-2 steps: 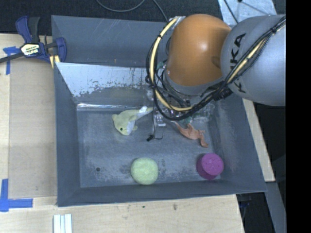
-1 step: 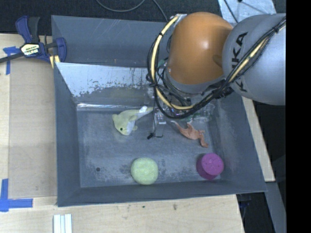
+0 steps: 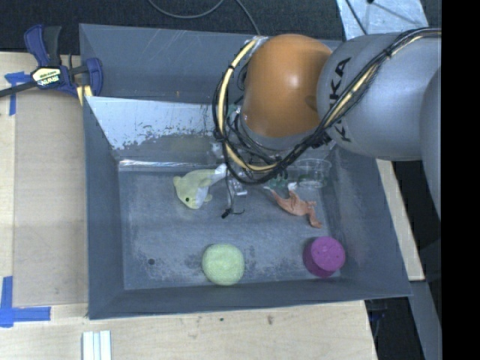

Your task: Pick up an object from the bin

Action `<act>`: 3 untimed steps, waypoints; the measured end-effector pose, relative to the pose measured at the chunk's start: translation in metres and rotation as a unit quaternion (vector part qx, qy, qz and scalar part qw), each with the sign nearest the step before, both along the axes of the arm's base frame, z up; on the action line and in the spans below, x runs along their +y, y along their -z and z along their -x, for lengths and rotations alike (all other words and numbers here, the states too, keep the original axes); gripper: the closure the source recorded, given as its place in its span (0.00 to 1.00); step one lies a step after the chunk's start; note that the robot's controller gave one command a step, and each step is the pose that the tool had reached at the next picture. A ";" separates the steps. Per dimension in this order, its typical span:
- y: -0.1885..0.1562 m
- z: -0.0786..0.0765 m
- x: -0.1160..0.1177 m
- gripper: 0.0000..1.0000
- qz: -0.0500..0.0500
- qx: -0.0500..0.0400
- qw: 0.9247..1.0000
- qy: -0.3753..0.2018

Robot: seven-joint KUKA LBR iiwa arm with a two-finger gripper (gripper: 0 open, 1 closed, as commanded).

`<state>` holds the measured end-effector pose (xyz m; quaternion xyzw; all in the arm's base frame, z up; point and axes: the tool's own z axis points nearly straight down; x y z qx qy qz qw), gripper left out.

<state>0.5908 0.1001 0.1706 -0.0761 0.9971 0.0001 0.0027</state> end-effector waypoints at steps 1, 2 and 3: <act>0.010 -0.030 0.010 0.00 0.000 0.000 0.999 0.040; 0.015 -0.036 -0.005 0.00 0.000 0.000 1.000 0.020; 0.103 -0.037 0.011 0.00 0.000 0.002 1.000 -0.023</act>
Offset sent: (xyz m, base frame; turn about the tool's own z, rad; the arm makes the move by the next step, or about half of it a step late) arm 0.0350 -0.0035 -0.0158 0.0379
